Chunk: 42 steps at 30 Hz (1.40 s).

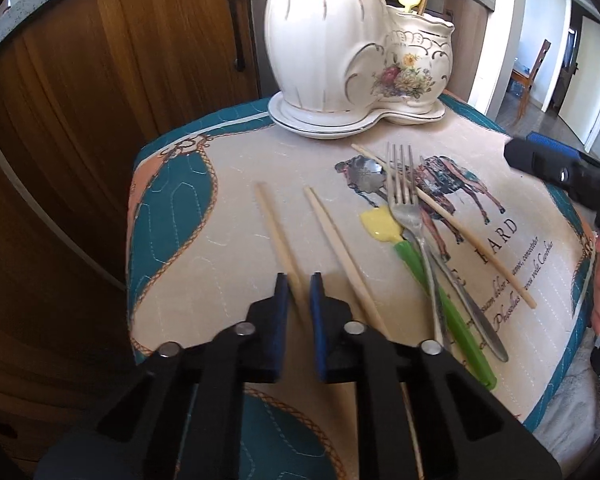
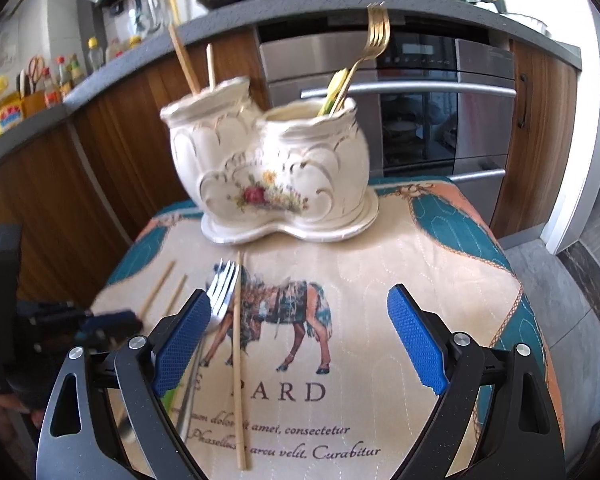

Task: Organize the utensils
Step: 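Close the left tool on a wooden chopstick while the right tool grasps a fork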

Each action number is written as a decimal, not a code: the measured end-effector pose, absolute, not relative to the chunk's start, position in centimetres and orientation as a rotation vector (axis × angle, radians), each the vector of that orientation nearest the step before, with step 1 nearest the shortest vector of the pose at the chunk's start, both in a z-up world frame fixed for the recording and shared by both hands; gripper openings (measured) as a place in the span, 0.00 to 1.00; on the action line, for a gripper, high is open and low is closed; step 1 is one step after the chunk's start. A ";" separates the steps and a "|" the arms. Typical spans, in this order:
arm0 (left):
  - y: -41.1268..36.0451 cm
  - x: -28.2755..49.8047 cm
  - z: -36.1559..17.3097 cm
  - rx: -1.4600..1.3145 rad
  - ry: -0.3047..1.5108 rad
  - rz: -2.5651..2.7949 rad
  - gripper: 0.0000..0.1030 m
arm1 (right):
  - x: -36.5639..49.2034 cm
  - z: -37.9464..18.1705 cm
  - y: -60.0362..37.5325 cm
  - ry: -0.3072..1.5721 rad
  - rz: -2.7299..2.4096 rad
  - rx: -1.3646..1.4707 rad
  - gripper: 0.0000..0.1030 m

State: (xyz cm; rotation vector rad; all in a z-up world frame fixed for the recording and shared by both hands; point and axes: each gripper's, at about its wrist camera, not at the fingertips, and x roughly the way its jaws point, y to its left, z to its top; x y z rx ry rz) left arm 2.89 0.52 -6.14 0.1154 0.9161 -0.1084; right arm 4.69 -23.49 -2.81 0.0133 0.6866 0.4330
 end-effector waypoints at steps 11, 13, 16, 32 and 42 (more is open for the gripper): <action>2.0 1.9 -6.3 0.069 0.876 -0.099 0.06 | 4.4 -4.4 -19.9 0.761 0.539 -0.028 0.63; 2.2 1.8 -6.3 0.062 0.869 -0.102 0.06 | 5.0 -4.5 -19.3 0.754 0.534 -0.036 0.58; 2.7 1.8 -6.3 0.041 0.860 -0.113 0.06 | 6.1 -4.7 -18.5 0.766 0.538 -0.026 0.51; 3.3 3.2 -6.0 0.033 0.907 -0.156 0.06 | 9.0 -5.5 -16.1 0.861 0.604 0.064 0.04; 1.4 5.7 -5.8 0.147 0.979 -0.158 0.25 | 6.8 -2.3 -17.7 0.742 0.669 0.097 0.02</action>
